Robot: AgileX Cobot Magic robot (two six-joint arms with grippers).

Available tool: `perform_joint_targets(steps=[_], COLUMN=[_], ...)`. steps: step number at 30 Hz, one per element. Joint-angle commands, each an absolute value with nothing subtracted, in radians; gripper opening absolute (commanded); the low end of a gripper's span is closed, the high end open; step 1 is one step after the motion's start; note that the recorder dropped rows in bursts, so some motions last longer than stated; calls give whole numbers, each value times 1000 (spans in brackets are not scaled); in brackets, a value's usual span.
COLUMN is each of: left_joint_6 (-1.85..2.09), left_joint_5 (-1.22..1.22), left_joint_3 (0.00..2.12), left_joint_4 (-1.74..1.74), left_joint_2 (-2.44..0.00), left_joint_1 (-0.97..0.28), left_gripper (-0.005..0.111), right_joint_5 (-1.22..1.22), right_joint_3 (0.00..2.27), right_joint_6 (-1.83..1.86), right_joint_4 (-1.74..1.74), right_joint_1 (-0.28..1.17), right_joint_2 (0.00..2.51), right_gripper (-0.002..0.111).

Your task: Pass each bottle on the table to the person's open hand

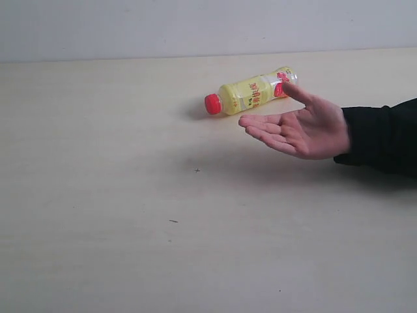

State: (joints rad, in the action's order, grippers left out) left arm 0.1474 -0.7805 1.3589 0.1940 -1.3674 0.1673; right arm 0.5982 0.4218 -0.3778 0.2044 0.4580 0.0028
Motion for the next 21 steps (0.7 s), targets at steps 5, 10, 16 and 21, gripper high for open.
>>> perform_joint_targets(steps=[5, 10, 16, 21], left_joint_6=[393, 520, 716, 841], left_joint_5=[-1016, -959, -999, -1039], left_joint_3=[1659, 1791, 2040, 2207], left_joint_4=[39, -18, -128, -195], left_joint_2=[-1730, -1938, -2168, -2321], left_joint_1=[79, -43, -189, -296], left_gripper=[0, 0, 0, 0], right_joint_5=[597, 597, 597, 597], right_joint_3=[427, 427, 427, 427], right_joint_6=[-378, -378, -378, -378], right_joint_4=[210, 210, 210, 210], right_joint_1=[454, 454, 454, 454], right_joint_2=[0, 0, 0, 0], right_gripper=[0, 0, 0, 0])
